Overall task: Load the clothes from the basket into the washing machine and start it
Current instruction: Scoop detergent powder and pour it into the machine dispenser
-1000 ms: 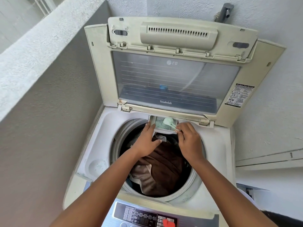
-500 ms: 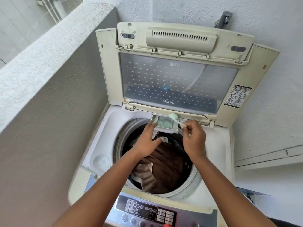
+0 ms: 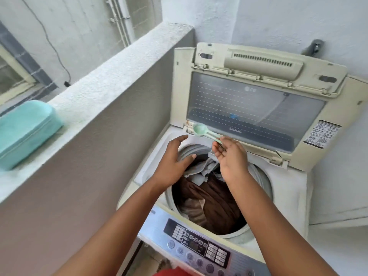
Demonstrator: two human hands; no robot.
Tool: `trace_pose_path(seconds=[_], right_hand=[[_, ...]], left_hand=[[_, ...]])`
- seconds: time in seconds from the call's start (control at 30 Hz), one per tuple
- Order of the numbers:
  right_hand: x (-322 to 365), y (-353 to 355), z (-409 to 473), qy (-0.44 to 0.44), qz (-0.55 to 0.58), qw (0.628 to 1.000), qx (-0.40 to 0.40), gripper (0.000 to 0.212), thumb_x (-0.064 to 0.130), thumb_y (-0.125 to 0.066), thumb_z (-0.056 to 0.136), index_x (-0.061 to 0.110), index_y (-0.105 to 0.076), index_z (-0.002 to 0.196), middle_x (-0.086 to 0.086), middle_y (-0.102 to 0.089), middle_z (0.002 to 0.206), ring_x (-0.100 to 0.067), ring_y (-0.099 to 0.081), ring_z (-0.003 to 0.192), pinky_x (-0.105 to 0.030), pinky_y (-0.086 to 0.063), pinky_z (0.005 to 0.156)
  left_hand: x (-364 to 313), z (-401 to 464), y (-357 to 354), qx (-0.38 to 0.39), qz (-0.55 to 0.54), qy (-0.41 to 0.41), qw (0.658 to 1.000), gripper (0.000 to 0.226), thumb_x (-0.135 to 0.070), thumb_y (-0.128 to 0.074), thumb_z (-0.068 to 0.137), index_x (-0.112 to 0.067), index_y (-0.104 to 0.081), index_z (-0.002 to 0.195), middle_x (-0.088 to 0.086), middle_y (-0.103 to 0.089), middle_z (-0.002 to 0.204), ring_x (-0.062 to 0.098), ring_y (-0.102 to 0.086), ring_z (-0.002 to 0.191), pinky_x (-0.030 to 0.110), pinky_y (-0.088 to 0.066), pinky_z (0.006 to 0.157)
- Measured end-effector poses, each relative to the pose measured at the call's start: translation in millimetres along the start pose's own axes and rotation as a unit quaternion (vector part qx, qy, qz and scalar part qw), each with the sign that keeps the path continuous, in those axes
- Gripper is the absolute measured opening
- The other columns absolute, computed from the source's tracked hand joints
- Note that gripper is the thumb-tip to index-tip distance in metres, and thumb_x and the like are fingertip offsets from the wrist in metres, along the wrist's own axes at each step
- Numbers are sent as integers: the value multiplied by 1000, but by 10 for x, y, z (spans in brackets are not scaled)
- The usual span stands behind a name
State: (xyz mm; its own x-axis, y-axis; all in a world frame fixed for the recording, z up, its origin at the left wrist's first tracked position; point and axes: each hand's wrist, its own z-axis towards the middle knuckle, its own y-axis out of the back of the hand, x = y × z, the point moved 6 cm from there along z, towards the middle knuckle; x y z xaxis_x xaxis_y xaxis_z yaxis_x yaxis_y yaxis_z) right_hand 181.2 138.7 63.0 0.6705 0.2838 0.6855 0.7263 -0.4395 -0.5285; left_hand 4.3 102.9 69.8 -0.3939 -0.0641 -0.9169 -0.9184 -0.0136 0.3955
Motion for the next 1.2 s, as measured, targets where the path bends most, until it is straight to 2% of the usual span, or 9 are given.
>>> trace_pose_path(seconds=[0.1, 0.2, 0.33, 0.53, 0.8, 0.9, 0.97, 1.07, 1.2], right_hand=[[-85, -582, -212, -17, -9, 996, 87, 10, -2, -58, 93, 7, -59, 88, -11, -64, 79, -16, -64, 65, -23, -58, 60], [-204, -1098, -447, -29, -28, 986, 162, 13, -1, -59, 93, 9, -58, 86, -9, -64, 75, -13, -64, 60, -23, -57, 58], [-393, -1696, -801, -33, -67, 966, 248, 14, -1, -59, 93, 10, -58, 86, -7, -66, 72, -14, -65, 59, -22, -55, 54], [-644, -2467, -1315, -31, -129, 926, 354, 8, -2, -62, 91, 5, -59, 91, -10, -66, 74, -14, -64, 57, -23, -54, 53], [-1103, -2865, -1655, -50, -254, 891, 372, 10, 2, -66, 89, 9, -62, 84, -10, -65, 73, -13, -59, 56, -19, -47, 45], [-1184, -2906, -1727, -67, -265, 874, 402, 9, 1, -65, 89, 9, -63, 93, -9, -67, 80, -13, -62, 59, -19, -47, 48], [-1187, -2902, -1742, -47, -293, 860, 414, 18, 3, -67, 88, 10, -65, 105, -6, -68, 86, -13, -62, 65, -21, -48, 53], [-1138, -2835, -1669, -3, -323, 857, 402, 28, 8, -69, 89, 17, -64, 115, -2, -65, 93, -12, -57, 72, -22, -47, 59], [-1031, -2610, -1391, 43, -342, 867, 359, 28, 15, -71, 87, 21, -61, 113, -3, -63, 97, -13, -56, 78, -27, -46, 66]], left_hand=[[-80, -181, 410, -56, -13, 1, 998, 63, -40, -67, 83, -28, -45, 142, -13, -44, 146, -2, -41, 132, 23, -36, 105], [-187, -366, 819, -113, -14, -12, 993, 57, -31, -70, 87, -26, -47, 139, -8, -46, 143, -13, -42, 123, 21, -36, 100], [-227, -639, 1315, -190, -18, -12, 982, 52, -20, -70, 92, -28, -47, 138, -8, -46, 144, 2, -42, 132, 29, -38, 107], [-185, -1019, 1760, -264, -45, 10, 963, 54, -19, -70, 92, -28, -44, 139, -4, -45, 146, 6, -41, 136, 40, -39, 113], [-140, -1236, 2062, -317, -131, 8, 939, 66, -18, -73, 88, -32, -35, 141, 0, -48, 142, 11, -45, 134, 35, -42, 110], [-97, -1255, 2105, -321, -169, 11, 932, 75, -28, -71, 79, -30, -33, 143, 1, -51, 138, 10, -49, 131, 33, -44, 108], [-81, -1252, 2103, -320, -177, 11, 931, 77, -28, -70, 78, -28, -33, 145, 1, -52, 137, 11, -49, 131, 33, -44, 108], [-87, -1240, 2052, -320, -168, 7, 932, 69, -26, -71, 83, -26, -38, 144, 0, -54, 135, 10, -51, 128, 29, -45, 105], [-90, -1143, 1852, -308, -127, -11, 943, 39, -9, -67, 92, -23, -56, 127, 0, -58, 131, 6, -55, 121, 24, -46, 99]])
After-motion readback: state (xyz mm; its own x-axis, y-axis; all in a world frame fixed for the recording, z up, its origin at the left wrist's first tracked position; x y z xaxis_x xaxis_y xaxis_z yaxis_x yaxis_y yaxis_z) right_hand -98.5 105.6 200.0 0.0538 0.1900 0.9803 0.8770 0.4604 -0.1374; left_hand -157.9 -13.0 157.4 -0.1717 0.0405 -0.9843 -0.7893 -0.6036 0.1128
